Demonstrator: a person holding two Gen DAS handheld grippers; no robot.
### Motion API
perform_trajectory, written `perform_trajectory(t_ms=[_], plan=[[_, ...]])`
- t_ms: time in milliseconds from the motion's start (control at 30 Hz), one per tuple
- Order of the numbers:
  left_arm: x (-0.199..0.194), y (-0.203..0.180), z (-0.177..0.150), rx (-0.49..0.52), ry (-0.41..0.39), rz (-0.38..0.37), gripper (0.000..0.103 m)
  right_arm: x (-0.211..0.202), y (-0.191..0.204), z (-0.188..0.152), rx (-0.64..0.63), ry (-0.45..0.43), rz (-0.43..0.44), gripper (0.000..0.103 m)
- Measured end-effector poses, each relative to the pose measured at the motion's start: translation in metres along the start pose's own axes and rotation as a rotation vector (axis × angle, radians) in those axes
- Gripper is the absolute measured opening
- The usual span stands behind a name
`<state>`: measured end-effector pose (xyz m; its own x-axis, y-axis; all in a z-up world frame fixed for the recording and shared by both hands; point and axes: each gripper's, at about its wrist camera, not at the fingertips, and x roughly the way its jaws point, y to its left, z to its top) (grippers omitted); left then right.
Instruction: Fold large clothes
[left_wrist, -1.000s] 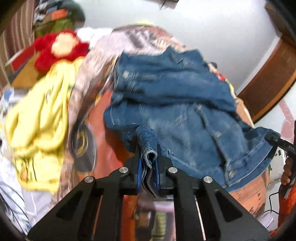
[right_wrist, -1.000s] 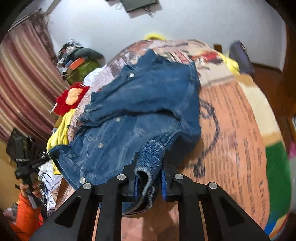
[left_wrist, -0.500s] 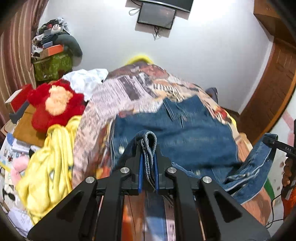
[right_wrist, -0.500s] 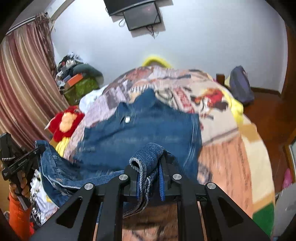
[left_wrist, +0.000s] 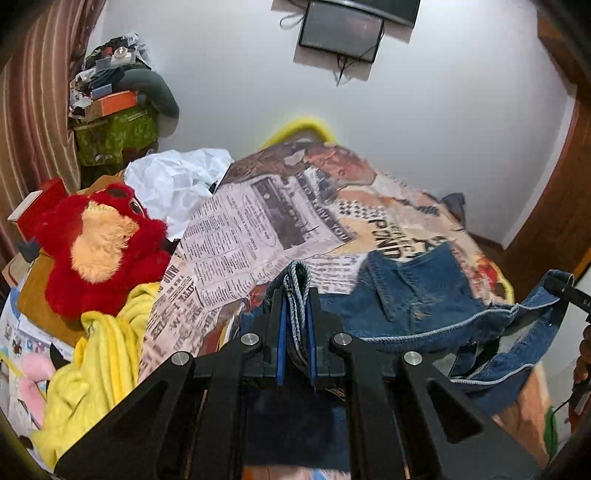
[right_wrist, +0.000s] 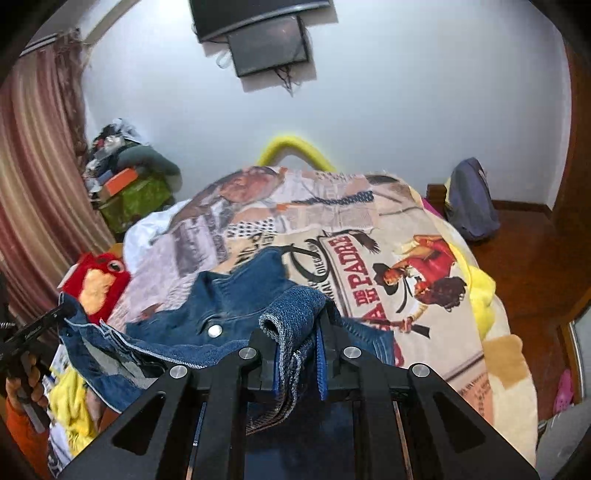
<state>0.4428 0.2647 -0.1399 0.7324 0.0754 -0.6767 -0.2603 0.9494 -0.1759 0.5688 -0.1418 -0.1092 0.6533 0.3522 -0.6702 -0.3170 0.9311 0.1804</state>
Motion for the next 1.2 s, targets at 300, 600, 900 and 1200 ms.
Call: perform_trajectory(t_ms=[300, 600, 900, 1200], plan=[[0.101, 0.011, -0.012, -0.019, 0.136, 0.110, 0.010, 0.104, -0.031, -0.016, 0.069, 0.144, -0.059, 0.012], [0.141, 0.062, -0.038, 0.003, 0.237, 0.288, 0.006, 0.122, -0.066, -0.036, 0.119, 0.231, 0.002, 0.012], [0.084, 0.042, -0.025, 0.122, 0.145, 0.222, 0.009, 0.093, -0.035, -0.007, 0.041, 0.147, -0.056, 0.012], [0.086, -0.032, -0.047, 0.314, 0.169, 0.153, 0.086, 0.077, -0.020, 0.012, 0.012, 0.128, -0.082, 0.012]])
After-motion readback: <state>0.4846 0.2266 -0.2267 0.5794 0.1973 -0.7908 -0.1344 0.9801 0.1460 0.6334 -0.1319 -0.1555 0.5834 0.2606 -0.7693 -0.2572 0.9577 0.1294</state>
